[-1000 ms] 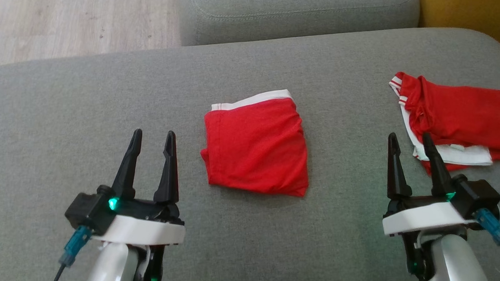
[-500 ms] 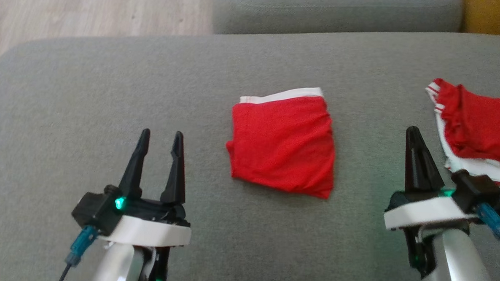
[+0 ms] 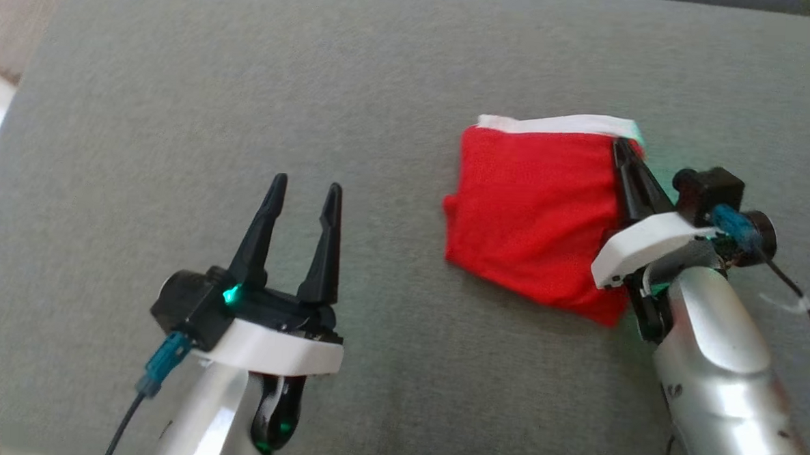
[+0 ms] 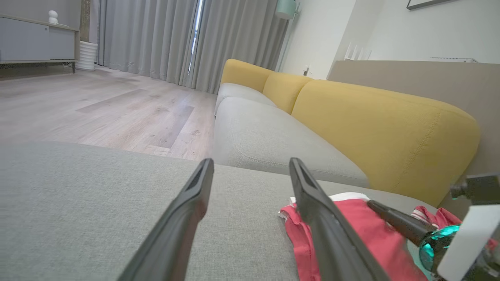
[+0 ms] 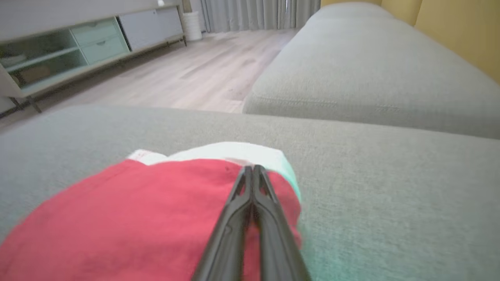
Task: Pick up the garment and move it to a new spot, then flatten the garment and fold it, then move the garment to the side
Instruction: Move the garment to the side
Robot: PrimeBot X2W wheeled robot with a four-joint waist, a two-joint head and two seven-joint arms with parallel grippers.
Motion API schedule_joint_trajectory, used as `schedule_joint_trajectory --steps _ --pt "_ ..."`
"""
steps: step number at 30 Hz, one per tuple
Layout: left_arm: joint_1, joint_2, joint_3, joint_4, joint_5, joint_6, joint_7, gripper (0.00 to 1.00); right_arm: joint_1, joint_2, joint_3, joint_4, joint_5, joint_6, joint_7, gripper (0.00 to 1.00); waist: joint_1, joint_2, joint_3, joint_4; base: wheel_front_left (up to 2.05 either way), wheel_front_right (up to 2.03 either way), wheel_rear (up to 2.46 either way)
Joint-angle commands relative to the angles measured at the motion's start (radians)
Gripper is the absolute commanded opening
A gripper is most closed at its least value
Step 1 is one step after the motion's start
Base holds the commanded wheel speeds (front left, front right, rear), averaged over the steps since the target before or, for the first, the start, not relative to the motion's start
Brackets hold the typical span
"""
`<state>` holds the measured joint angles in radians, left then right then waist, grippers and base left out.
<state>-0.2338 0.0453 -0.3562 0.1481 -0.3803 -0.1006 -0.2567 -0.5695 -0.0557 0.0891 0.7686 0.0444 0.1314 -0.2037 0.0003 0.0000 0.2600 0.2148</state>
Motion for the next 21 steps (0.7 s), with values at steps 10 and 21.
schedule_joint_trajectory --steps 10,21 --pt "-0.034 0.005 0.014 -0.02 -0.019 0.021 -0.005 1.0 -0.123 0.005 0.079 0.181 0.038 -0.001 -0.045 0.0 -0.0003 0.0 0.006 0.073 0.0 0.0 0.0" --pt "-0.02 0.005 0.01 -0.025 -0.028 0.027 -0.005 1.0 -0.075 0.005 0.422 0.161 0.216 -0.001 -0.006 0.0 -0.0003 0.0 -0.02 0.071 0.0 0.0 0.0"
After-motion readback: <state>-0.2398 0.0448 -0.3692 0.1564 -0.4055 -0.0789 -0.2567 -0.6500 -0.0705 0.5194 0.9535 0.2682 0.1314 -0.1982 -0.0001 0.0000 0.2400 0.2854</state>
